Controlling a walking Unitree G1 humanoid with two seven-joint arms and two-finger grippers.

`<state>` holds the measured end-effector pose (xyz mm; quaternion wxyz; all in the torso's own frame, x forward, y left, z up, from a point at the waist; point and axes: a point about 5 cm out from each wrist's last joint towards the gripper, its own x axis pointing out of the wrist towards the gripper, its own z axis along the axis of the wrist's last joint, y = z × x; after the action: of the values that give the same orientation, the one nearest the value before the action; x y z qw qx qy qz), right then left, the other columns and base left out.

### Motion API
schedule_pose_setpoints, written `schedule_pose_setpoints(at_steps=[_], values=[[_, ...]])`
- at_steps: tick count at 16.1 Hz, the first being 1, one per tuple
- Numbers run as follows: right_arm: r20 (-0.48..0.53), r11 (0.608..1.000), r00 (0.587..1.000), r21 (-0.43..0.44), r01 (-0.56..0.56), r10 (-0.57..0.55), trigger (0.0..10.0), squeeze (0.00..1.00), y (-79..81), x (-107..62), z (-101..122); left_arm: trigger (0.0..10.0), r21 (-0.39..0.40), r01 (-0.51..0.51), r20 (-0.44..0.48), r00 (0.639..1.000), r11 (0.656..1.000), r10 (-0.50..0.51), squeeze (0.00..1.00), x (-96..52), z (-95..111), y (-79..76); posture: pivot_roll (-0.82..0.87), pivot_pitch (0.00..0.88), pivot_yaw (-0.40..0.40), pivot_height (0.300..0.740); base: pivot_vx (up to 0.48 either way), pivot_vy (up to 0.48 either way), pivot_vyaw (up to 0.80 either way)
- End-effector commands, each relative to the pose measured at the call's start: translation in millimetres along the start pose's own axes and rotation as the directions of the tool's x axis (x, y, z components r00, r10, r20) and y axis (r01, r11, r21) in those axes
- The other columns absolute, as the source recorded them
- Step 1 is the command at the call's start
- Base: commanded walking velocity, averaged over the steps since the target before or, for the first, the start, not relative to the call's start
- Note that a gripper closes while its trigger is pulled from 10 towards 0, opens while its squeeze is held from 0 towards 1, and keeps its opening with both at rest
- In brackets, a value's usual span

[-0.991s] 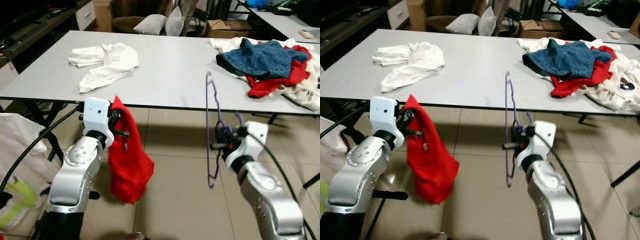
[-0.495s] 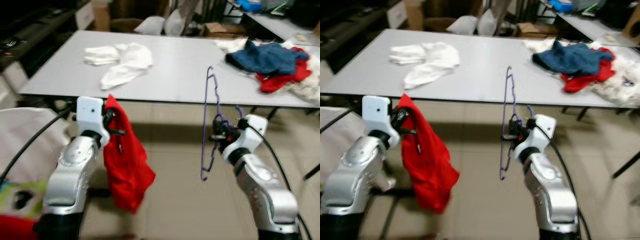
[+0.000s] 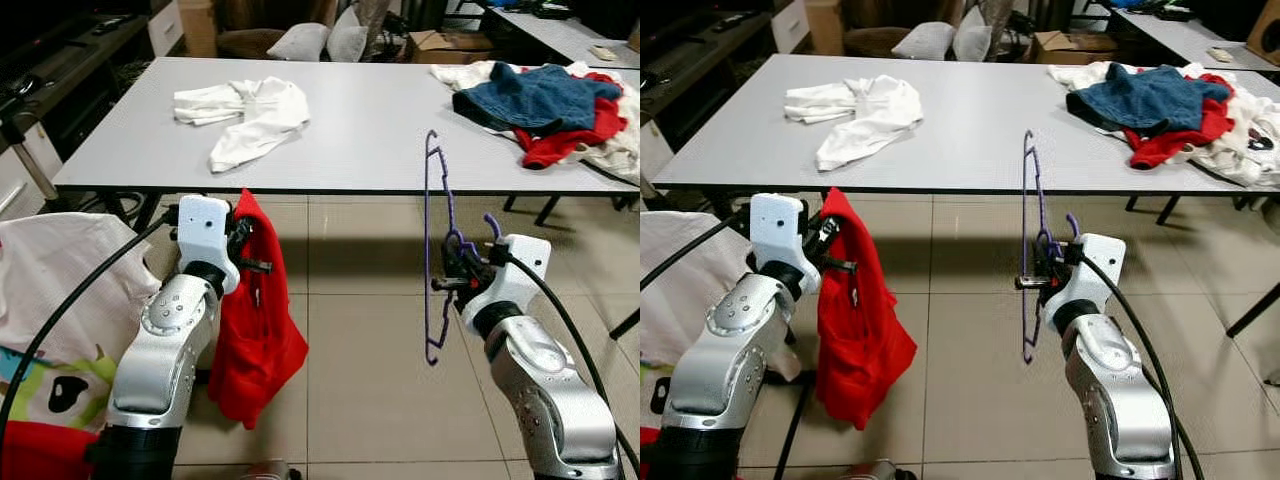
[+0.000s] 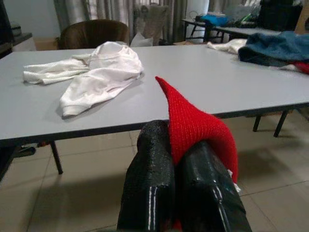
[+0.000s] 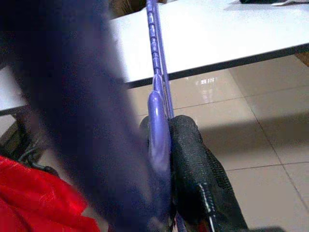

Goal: Hang hanger

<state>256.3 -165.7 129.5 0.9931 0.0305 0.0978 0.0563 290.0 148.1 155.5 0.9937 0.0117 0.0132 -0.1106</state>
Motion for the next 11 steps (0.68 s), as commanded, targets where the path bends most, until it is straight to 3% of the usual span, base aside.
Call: schedule_pose_setpoints(at_steps=[1, 3, 11], values=[[0.031, 1.0, 1.0, -0.023, 0.006, -0.005, 10.0, 0.0, -2.8, -0.2, 5.6, 10.0, -0.007, 0.014, 0.056, 0.998, 1.0, -0.014, 0.0, 4.3, 11.0, -1.8, 0.06, 0.0, 0.017, 0.74, 0.326, 0.0, 0.8], [0.043, 0.999, 0.999, 0.021, 0.029, -0.029, 10.0, 0.0, -7.4, 0.4, 7.4, 10.0, 0.001, 0.015, 0.067, 0.998, 1.0, -0.015, 0.0, 5.5, 12.1, -4.4, 0.06, 0.0, 0.007, 0.74, 0.345, 0.0, 0.4], [0.03, 1.0, 0.999, -0.013, 0.017, -0.017, 10.0, 0.0, -9.2, -0.4, 6.1, 10.0, -0.007, 0.018, 0.072, 0.997, 1.0, -0.017, 0.0, 4.6, 9.9, -6.5, 0.05, 0.0, -0.005, 0.74, 0.376, 0.0, 0.0]])
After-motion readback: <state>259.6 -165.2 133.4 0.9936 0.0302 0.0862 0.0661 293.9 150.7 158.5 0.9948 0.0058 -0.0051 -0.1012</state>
